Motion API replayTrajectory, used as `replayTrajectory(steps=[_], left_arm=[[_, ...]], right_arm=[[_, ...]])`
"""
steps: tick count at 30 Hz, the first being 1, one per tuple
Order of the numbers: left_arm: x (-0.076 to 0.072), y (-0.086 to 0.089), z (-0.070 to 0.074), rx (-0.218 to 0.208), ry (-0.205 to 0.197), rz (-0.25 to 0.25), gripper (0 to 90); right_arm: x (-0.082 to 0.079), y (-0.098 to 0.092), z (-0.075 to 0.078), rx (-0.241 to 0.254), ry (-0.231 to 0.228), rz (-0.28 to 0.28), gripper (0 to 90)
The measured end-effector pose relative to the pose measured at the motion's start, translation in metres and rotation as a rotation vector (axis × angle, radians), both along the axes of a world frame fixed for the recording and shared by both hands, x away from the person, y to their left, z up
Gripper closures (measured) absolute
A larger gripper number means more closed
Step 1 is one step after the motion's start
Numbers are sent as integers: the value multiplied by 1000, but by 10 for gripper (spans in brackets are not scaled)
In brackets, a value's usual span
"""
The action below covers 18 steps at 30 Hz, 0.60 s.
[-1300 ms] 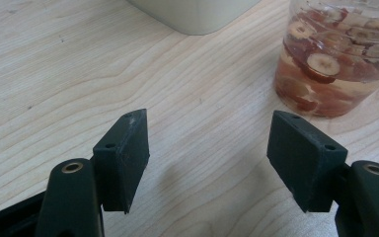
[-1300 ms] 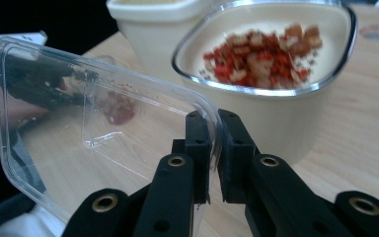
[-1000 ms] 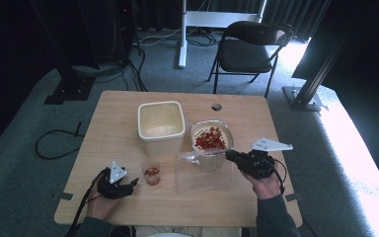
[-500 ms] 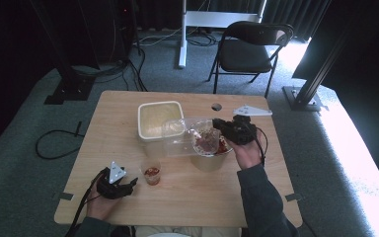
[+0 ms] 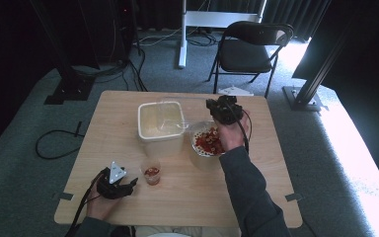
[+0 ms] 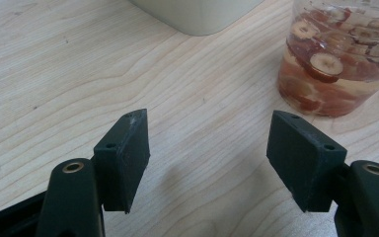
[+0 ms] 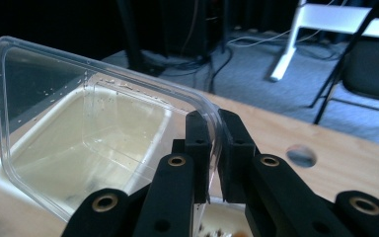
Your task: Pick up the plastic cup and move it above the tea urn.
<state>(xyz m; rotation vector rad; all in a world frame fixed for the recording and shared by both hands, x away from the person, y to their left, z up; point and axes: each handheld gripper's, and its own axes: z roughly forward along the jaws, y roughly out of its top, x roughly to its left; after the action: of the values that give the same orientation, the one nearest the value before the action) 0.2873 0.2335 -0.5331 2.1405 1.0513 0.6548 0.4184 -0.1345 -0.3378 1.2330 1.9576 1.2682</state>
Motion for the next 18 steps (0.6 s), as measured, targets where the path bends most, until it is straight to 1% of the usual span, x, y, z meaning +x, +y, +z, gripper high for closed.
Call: replayTrajectory(steps=[1,2,3,4,5,7,8,9,13,18], left_arm=[[0,0,0,3,0,-1,335],[0,0,0,5,1,-1,335],[0,0,0,6,-1,0,335],[-1,0,0,5,-1,0,335],[-1,0,0,4,-2,0,335],[-1,1,0,4,-1,1,335],[-1,0,0,3,-1,2,334],[-1,0,0,5,-2,1,335],[-1,0,0,9,0,1,334],[0,0,-1,8,2,1,335]], right_arm=[[1,4,2,-1,-9,-15,834],[2,7,4,8,-19,-13,761],[3,9,6,44,-14,17,625],[3,11,7,76,-4,43,614],[1,11,8,95,-18,71,591],[-3,11,7,95,-38,82,568],[-4,9,6,103,-45,91,561],[-5,8,5,106,-43,101,546],[-5,4,-3,90,-17,108,540],[-8,-3,-12,76,-10,116,526]])
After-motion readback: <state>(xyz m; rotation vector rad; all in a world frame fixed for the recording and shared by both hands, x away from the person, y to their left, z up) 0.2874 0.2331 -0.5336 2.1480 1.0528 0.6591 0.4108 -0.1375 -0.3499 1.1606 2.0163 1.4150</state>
